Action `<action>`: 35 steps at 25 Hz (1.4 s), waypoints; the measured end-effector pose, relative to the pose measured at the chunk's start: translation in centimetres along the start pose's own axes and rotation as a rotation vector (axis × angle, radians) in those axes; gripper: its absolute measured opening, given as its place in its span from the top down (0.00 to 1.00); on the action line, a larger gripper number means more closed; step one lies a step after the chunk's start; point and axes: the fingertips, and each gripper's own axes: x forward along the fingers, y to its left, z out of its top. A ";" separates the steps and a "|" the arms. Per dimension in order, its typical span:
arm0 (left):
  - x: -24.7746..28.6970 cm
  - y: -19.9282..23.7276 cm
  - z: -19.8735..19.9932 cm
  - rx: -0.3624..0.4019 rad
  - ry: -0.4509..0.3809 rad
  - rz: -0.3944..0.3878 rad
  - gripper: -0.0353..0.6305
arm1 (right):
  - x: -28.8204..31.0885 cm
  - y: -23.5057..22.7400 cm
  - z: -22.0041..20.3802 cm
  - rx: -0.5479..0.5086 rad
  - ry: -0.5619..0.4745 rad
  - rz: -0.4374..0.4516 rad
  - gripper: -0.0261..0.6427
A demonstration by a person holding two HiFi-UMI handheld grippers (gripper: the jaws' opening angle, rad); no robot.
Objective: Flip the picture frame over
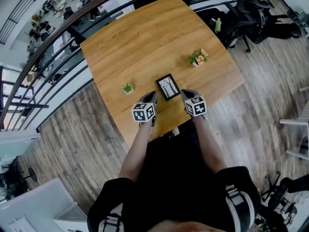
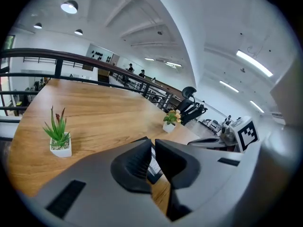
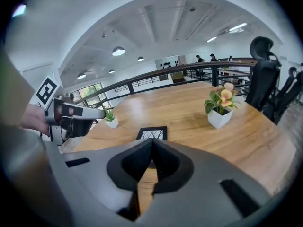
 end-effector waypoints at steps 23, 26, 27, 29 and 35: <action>-0.6 -1.5 1.6 0.100 -0.050 -0.027 0.90 | -2.5 0.3 3.4 -0.086 -0.139 0.035 0.95; -0.6 -1.4 1.5 0.096 -0.054 -0.029 0.90 | -2.5 0.4 3.5 -0.090 -0.140 0.036 0.95; -0.7 -1.3 1.6 0.095 -0.054 -0.029 0.90 | -2.5 0.4 3.6 -0.090 -0.143 0.036 0.95; -0.7 -1.1 1.6 0.092 -0.054 -0.029 0.90 | -2.5 0.6 3.9 -0.091 -0.149 0.034 0.95; -0.4 -1.4 1.3 0.090 -0.051 -0.041 0.90 | -2.5 0.9 3.8 -0.101 -0.150 0.033 0.95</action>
